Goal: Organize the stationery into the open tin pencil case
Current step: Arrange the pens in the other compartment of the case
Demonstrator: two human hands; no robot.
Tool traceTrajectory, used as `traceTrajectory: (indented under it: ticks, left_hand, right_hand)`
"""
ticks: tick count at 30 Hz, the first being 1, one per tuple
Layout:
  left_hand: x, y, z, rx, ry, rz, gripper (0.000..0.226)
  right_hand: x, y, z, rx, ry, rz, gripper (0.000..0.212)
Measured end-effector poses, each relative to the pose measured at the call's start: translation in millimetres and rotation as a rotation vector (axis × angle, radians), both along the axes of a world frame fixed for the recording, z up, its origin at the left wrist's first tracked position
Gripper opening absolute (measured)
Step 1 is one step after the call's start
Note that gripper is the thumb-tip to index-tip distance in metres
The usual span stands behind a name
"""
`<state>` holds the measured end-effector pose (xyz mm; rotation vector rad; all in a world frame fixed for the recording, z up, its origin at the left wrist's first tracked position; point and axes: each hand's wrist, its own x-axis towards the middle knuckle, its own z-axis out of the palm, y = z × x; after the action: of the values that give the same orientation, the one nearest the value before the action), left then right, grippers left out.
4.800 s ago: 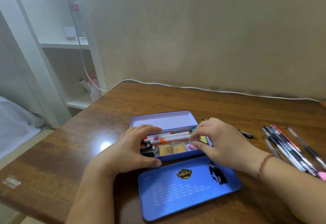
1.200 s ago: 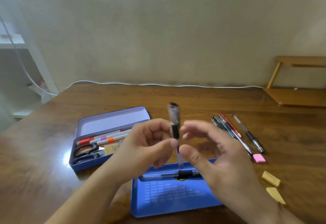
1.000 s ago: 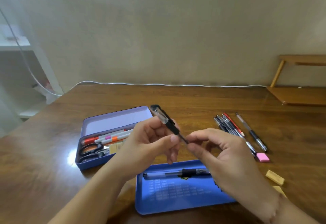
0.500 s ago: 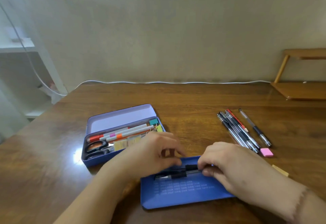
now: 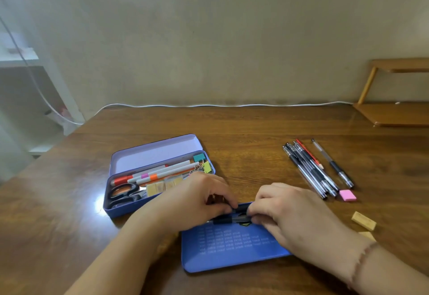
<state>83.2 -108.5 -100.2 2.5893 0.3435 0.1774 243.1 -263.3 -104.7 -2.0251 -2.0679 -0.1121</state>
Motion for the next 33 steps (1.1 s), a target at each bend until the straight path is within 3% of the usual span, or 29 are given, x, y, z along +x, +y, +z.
traceTrajectory:
  ticks: [10,18,24,33]
  left_hand:
    - [-2,1,1,0.032,0.082,-0.009,0.022]
    - [-1,-1,1,0.018,0.081,0.001,0.023]
    - [-1,-2,1,0.013,0.093,0.023,0.021]
    - [0,-2,2,0.009,0.117,0.013,0.023]
  right_hand:
    - [7,3,2,0.027,0.112,-0.133,0.03]
    - [55,-6,23,0.037,0.238,-0.344,0.009]
    - [44,-5,19,-0.126,0.236,-0.14,0.007]
    - [46,5,4,-0.112,0.335,-0.066,0.018]
